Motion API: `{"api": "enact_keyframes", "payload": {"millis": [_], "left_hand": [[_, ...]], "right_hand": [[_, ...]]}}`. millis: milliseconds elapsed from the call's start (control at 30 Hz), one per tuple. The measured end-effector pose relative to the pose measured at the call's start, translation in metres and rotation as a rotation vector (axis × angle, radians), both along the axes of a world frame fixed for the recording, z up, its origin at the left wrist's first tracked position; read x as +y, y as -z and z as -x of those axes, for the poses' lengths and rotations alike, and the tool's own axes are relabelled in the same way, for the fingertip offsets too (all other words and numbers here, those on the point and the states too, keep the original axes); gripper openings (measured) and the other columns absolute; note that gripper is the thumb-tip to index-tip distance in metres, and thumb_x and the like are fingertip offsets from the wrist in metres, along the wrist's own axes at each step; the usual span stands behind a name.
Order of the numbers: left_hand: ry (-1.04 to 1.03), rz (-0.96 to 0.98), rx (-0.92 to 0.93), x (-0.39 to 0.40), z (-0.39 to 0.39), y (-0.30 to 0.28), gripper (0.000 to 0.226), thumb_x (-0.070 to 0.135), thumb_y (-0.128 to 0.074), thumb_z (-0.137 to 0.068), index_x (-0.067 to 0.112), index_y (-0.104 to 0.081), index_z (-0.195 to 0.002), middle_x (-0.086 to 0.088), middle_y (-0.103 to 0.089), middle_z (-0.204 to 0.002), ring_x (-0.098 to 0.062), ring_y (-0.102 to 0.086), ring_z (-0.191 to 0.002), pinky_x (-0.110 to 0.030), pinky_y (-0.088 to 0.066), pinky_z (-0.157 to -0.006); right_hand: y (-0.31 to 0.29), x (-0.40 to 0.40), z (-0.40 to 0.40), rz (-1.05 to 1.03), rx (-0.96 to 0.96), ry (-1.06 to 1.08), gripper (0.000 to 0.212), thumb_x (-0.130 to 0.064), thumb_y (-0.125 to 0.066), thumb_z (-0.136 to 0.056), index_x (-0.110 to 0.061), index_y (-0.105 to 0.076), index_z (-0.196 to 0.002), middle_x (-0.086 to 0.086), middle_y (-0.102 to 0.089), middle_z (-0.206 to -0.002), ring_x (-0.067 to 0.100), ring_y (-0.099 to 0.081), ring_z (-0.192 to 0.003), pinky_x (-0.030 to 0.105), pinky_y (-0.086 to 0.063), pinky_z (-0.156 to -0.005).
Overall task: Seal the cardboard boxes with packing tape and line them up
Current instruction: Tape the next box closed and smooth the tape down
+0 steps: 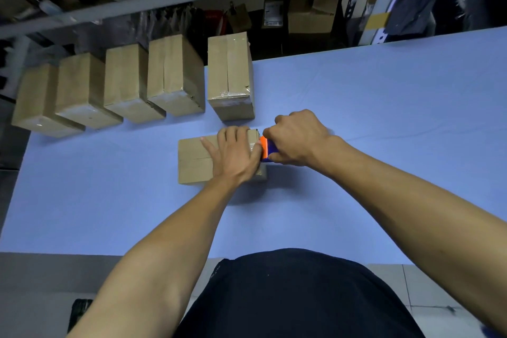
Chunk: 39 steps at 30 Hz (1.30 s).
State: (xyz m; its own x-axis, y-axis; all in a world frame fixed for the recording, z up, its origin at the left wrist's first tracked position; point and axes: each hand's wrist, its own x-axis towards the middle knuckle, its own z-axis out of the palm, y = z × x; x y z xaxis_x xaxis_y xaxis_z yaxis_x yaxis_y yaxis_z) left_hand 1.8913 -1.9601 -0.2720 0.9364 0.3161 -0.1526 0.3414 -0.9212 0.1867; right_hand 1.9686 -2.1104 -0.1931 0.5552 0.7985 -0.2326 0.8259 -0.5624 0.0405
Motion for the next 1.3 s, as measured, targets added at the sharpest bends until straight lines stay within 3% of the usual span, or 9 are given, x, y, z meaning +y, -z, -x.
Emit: {"api": "enact_keyframes", "payload": {"millis": [167,300,433,600,667,933,1100,1200,1300], "left_hand": [[-0.001,0.011,0.004,0.001,0.0,0.0,0.044,0.048,-0.039,-0.093,0.022,-0.051,-0.127,-0.003,-0.05,-0.129,-0.026,-0.035,-0.129,-0.072,-0.008,-0.11],[-0.068,0.043,0.022,0.0,-0.005,-0.004,0.056,0.057,-0.038,-0.077,0.027,-0.053,-0.122,0.001,-0.051,-0.126,-0.023,-0.037,-0.127,-0.069,-0.008,-0.11],[-0.073,0.058,0.052,0.0,-0.008,-0.005,0.053,0.057,-0.042,-0.076,0.027,-0.053,-0.118,0.0,-0.05,-0.124,-0.025,-0.038,-0.125,-0.07,-0.008,-0.11],[-0.012,0.039,0.028,0.002,-0.002,0.001,0.046,0.051,-0.046,-0.09,0.023,-0.05,-0.126,-0.003,-0.047,-0.128,-0.026,-0.033,-0.129,-0.072,-0.003,-0.11],[-0.006,0.038,0.022,0.003,-0.003,0.002,0.048,0.051,-0.048,-0.088,0.024,-0.049,-0.128,-0.002,-0.046,-0.128,-0.025,-0.032,-0.129,-0.072,-0.002,-0.11],[-0.117,0.0,0.156,-0.011,-0.017,-0.003,0.048,0.048,-0.061,-0.077,0.023,-0.05,-0.117,-0.005,-0.046,-0.124,-0.029,-0.034,-0.126,-0.075,0.001,-0.107],[-0.119,-0.025,0.189,-0.011,-0.016,-0.013,0.05,0.061,-0.039,-0.091,0.024,-0.052,-0.123,-0.007,-0.047,-0.131,-0.029,-0.036,-0.128,-0.071,-0.008,-0.109],[-0.027,0.034,0.306,0.006,-0.023,-0.025,0.067,0.075,-0.021,-0.088,0.031,-0.054,-0.125,-0.005,-0.05,-0.137,-0.031,-0.038,-0.13,-0.068,-0.018,-0.106],[0.173,0.15,0.408,0.035,-0.027,-0.037,0.064,0.074,-0.032,-0.088,0.037,-0.049,-0.138,0.005,-0.047,-0.149,-0.028,-0.038,-0.139,-0.067,-0.011,-0.111]], "right_hand": [[-0.003,0.005,0.002,0.005,0.024,0.029,0.034,-0.051,-0.056,-0.088,-0.026,-0.064,-0.109,0.003,-0.062,-0.103,0.029,-0.062,-0.089,0.032,-0.031,-0.063],[-0.003,-0.01,-0.001,-0.006,0.1,0.073,0.041,-0.058,-0.054,-0.088,-0.028,-0.058,-0.115,0.003,-0.059,-0.103,0.029,-0.061,-0.085,0.031,-0.031,-0.061],[-0.003,-0.002,0.004,0.046,0.072,0.111,0.034,-0.051,-0.054,-0.089,-0.028,-0.06,-0.114,0.003,-0.058,-0.103,0.026,-0.05,-0.076,0.031,-0.029,-0.06],[0.021,0.02,0.022,0.139,0.116,0.12,0.03,-0.034,-0.053,-0.096,-0.023,-0.06,-0.123,0.008,-0.058,-0.121,0.03,-0.061,-0.108,0.031,-0.031,-0.073],[0.038,0.016,0.03,0.126,0.189,0.202,0.031,-0.033,-0.054,-0.095,-0.022,-0.06,-0.123,0.01,-0.057,-0.122,0.031,-0.06,-0.109,0.031,-0.032,-0.073],[0.045,-0.013,0.003,-0.064,0.186,0.463,0.038,-0.05,-0.058,-0.089,-0.023,-0.062,-0.116,0.007,-0.055,-0.106,0.03,-0.059,-0.088,0.031,-0.032,-0.064],[0.037,-0.032,-0.001,-0.347,0.292,0.67,0.051,-0.058,-0.061,-0.084,-0.037,-0.058,-0.13,0.001,-0.06,-0.111,0.026,-0.06,-0.099,0.03,-0.034,-0.07],[0.034,-0.037,-0.003,-0.46,0.315,0.764,0.053,-0.059,-0.063,-0.083,-0.038,-0.058,-0.131,-0.002,-0.063,-0.117,0.022,-0.059,-0.105,0.03,-0.036,-0.073],[0.031,-0.036,0.0,-0.491,0.312,0.788,0.053,-0.059,-0.063,-0.084,-0.037,-0.058,-0.132,-0.003,-0.063,-0.123,0.022,-0.058,-0.109,0.03,-0.038,-0.075]]}}
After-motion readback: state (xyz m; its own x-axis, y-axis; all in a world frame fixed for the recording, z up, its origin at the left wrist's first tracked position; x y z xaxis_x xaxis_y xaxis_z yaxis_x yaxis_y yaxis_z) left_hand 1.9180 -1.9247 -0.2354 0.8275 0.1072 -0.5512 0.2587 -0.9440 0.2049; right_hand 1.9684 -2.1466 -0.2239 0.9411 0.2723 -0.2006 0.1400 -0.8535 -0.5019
